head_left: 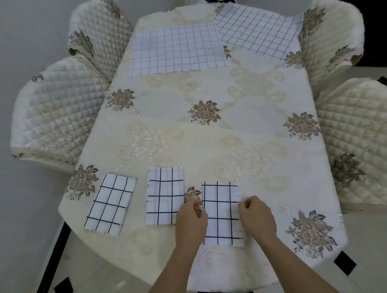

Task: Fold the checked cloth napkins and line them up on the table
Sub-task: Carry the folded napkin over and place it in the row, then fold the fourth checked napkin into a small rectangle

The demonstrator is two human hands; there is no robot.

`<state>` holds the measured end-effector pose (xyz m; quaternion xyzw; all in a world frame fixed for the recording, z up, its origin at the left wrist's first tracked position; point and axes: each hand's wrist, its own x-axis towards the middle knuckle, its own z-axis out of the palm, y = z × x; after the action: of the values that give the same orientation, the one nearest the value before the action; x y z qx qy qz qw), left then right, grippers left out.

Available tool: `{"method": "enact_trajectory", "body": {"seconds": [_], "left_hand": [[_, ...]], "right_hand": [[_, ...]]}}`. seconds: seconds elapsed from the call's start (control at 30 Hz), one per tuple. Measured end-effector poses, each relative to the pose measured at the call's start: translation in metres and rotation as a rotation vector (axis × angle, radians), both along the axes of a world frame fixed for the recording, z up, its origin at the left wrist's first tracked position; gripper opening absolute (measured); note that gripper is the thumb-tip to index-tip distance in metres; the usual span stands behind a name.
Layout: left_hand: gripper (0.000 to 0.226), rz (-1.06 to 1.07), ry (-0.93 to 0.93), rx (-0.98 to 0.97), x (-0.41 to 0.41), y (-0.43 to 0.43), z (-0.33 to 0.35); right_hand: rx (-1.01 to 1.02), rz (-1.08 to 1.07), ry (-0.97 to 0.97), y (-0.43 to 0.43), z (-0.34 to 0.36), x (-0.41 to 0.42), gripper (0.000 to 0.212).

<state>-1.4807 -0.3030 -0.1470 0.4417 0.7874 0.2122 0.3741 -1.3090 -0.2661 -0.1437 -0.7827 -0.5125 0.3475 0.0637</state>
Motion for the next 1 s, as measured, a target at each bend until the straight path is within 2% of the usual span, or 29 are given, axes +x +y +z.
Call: {"method": "enact_trajectory", "body": {"seconds": [0.1, 0.2, 0.3, 0.43, 0.6, 0.8, 1.0], "left_hand": [[0.009, -0.034, 0.037, 0.014, -0.004, -0.003, 0.006], [0.019, -0.111, 0.146, 0.109, -0.005, 0.001, 0.019], [0.033, -0.227, 0.293, 0.261, 0.001, 0.011, 0.041], [0.051, -0.352, 0.455, 0.444, 0.010, 0.023, 0.075], [0.058, -0.435, 0.625, 0.588, 0.016, 0.036, 0.115], [0.059, -0.483, 0.772, 0.669, 0.016, 0.038, 0.135], [0.057, -0.440, 0.812, 0.625, 0.016, 0.034, 0.143]], "right_hand": [[0.034, 0.045, -0.034, 0.000, 0.009, 0.008, 0.019], [0.121, 0.201, -0.156, 0.004, 0.028, 0.013, 0.029], [0.294, 0.344, -0.255, 0.013, 0.051, 0.016, 0.035], [0.577, 0.388, -0.263, 0.025, 0.077, 0.020, 0.032], [0.781, 0.455, -0.294, 0.033, 0.116, 0.023, 0.045], [0.828, 0.511, -0.313, 0.026, 0.135, 0.028, 0.051], [0.815, 0.534, -0.341, 0.021, 0.140, 0.036, 0.050]]}}
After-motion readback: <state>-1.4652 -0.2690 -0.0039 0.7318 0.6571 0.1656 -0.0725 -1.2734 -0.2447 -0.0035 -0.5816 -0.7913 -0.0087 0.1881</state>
